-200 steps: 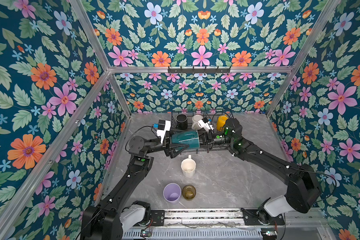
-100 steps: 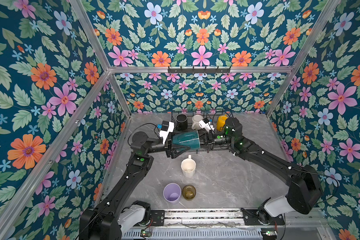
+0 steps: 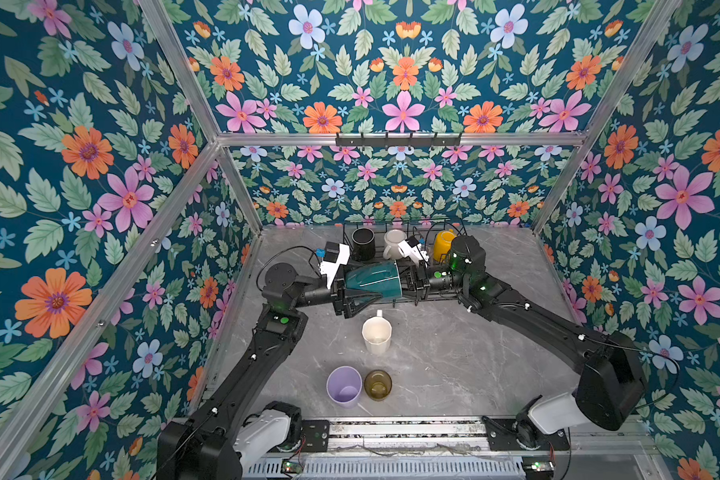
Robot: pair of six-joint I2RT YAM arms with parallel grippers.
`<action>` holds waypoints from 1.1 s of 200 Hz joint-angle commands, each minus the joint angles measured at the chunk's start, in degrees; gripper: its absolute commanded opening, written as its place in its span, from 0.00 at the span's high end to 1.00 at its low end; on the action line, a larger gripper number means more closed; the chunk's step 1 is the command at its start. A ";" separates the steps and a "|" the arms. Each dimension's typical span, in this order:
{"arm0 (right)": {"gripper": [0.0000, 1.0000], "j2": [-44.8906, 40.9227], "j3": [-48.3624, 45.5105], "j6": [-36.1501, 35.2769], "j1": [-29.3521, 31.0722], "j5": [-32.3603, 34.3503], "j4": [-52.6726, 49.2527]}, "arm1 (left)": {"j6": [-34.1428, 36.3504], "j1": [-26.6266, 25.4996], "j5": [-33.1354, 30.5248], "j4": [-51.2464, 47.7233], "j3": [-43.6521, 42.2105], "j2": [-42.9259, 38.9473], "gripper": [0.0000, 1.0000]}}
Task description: Load the cups into the dish rack
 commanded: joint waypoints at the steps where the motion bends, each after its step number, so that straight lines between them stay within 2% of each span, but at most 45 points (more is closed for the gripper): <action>1: 0.77 -0.62 -0.44 0.44 -0.04 -0.20 3.21 | 1.26 0.09 -3.28 1.80 0.60 -0.49 1.00; 67: 0.66 -1.38 -1.69 0.88 -0.95 0.16 3.65 | 1.24 0.09 -4.77 1.80 1.96 0.04 1.00; 103: 0.52 -4.40 -4.52 0.98 -3.59 1.59 3.28 | 1.09 0.09 -5.65 1.47 3.21 0.91 1.00; 122: 0.47 -8.08 -6.21 -1.40 -6.48 3.66 -1.14 | 2.48 0.09 -8.15 -1.72 4.61 1.53 1.00; 151: 0.41 -16.19 -8.49 -9.80 -10.94 11.79 -16.36 | 5.38 0.09 -11.18 -9.13 8.09 3.70 1.00; 194: 0.16 -28.49 -13.46 -18.21 -15.33 27.39 -32.29 | 8.92 -2.28 -17.18 -17.45 14.39 8.39 1.00; 220: 0.07 -33.93 -15.18 -22.87 -15.59 35.25 -38.78 | 11.53 -5.06 -21.50 -24.41 20.58 12.81 1.00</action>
